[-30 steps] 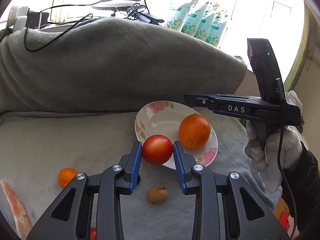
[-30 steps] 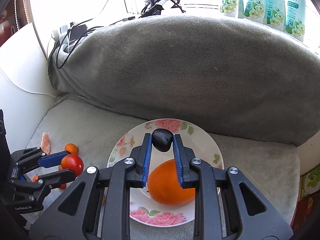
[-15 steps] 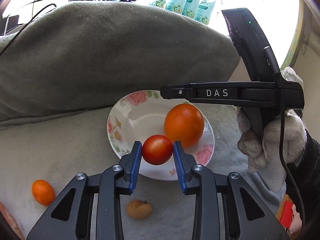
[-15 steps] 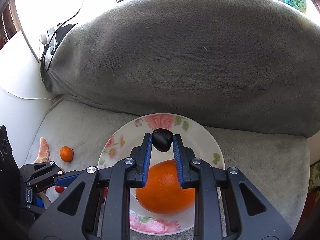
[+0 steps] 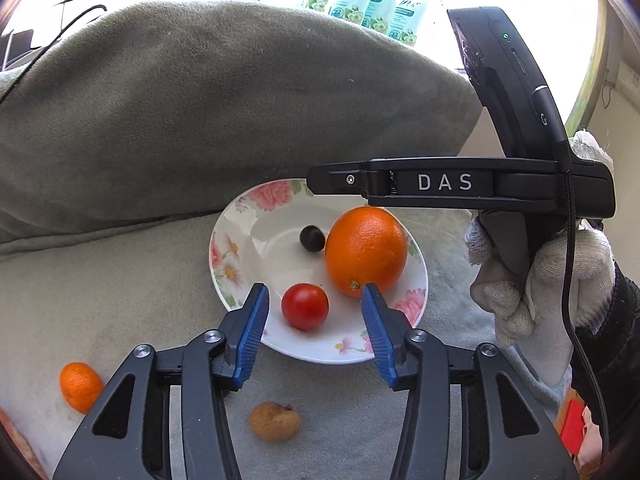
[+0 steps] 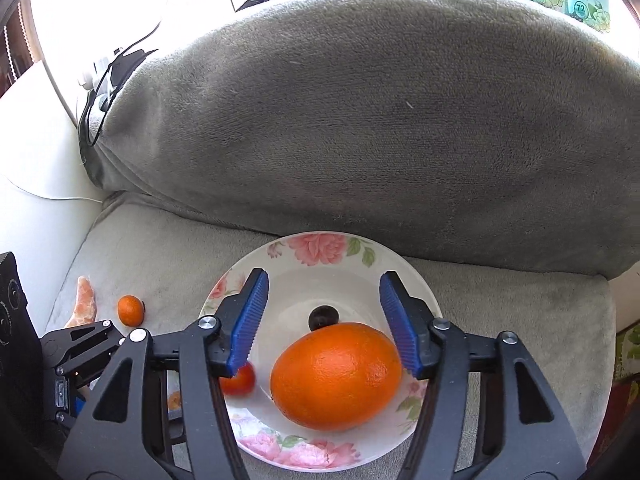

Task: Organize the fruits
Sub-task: 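Carry plum and tomato into the plate and open both grippers, then move both grippers back toward the brown fruits on the blanket, then grasp a brown kiwi with the left gripper while the right gripper grasps a small brown fruit, then carry both brown fruits into the floral plate and open both grippers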

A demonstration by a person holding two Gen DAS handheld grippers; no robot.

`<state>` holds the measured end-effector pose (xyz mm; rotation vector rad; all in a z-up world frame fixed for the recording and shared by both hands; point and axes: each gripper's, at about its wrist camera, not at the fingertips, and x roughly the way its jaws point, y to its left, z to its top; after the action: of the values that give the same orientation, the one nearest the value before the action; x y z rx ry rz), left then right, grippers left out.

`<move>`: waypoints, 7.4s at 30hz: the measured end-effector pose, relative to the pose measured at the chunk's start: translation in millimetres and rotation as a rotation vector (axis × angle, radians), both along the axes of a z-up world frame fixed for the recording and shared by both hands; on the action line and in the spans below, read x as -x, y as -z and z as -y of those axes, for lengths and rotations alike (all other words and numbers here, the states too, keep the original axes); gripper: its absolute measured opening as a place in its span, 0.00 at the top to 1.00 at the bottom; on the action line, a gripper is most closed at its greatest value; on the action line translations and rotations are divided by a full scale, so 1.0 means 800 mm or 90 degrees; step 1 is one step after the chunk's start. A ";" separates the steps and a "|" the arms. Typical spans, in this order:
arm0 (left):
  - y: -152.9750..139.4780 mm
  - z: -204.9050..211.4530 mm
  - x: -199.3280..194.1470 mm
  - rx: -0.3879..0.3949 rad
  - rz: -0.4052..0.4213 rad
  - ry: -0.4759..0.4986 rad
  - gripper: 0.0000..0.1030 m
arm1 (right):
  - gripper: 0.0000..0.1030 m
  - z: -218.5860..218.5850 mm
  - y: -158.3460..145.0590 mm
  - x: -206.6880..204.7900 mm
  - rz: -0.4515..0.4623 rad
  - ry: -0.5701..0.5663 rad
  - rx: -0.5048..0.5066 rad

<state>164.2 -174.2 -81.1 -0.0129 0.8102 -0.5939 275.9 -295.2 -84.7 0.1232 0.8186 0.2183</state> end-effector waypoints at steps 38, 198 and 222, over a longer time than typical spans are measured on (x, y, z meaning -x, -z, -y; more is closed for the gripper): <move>-0.052 -0.079 0.025 0.024 0.037 -0.079 0.22 | 0.13 -0.012 -0.061 0.094 0.106 0.026 -0.005; -0.007 -0.006 -0.071 -0.024 -0.032 -0.005 0.74 | 0.72 -0.053 0.029 0.141 0.031 -0.007 0.011; -0.008 0.004 -0.077 -0.019 -0.030 -0.001 0.41 | 0.46 -0.056 0.034 0.135 0.038 -0.005 0.010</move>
<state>225.6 -177.7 -74.8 -0.0007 0.8643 -0.5815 167.9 -250.3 -112.2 0.0987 0.7607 0.2217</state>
